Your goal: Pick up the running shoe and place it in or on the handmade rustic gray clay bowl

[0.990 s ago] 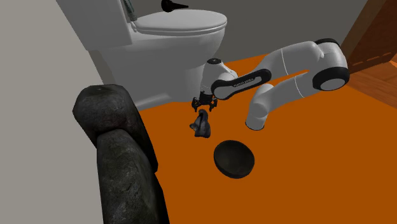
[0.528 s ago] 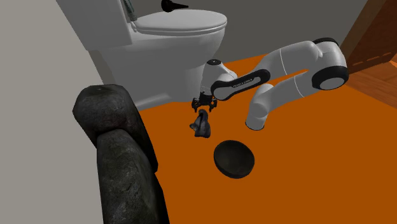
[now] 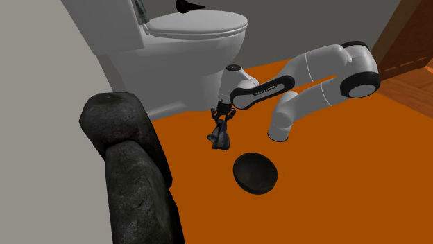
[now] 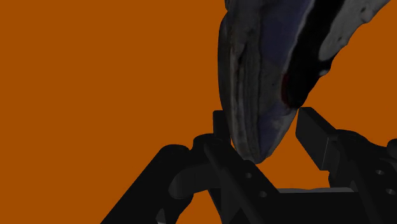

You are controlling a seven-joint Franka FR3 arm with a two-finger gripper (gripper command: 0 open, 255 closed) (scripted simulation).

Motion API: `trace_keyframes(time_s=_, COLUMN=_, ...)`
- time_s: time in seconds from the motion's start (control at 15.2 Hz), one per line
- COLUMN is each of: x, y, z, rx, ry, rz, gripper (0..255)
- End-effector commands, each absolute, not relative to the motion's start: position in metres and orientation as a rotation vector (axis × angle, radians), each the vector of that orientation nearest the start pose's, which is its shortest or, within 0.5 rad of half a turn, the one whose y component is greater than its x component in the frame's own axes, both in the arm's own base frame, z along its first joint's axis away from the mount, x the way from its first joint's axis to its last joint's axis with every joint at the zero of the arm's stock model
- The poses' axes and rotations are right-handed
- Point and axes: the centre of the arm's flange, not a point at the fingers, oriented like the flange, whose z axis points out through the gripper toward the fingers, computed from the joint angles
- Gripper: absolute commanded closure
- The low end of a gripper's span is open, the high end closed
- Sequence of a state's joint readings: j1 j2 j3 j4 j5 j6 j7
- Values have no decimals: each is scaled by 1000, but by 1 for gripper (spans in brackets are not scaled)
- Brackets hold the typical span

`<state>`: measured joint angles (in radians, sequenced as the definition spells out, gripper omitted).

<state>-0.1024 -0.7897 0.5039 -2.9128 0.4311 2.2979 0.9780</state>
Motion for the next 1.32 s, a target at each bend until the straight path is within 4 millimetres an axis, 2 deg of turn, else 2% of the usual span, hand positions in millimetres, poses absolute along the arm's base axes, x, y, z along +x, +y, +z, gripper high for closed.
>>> trace_keyframes(time_s=0.0, x=296, y=105, z=368, rx=-2714, ry=1405, rz=-197, gripper=255)
trace_keyframes(time_s=0.07, x=296, y=105, z=368, rx=-2714, ry=1405, rz=-197, gripper=255)
trace_keyframes(time_s=1.25, x=296, y=105, z=463, rx=-2714, ry=1405, rz=-197, gripper=255)
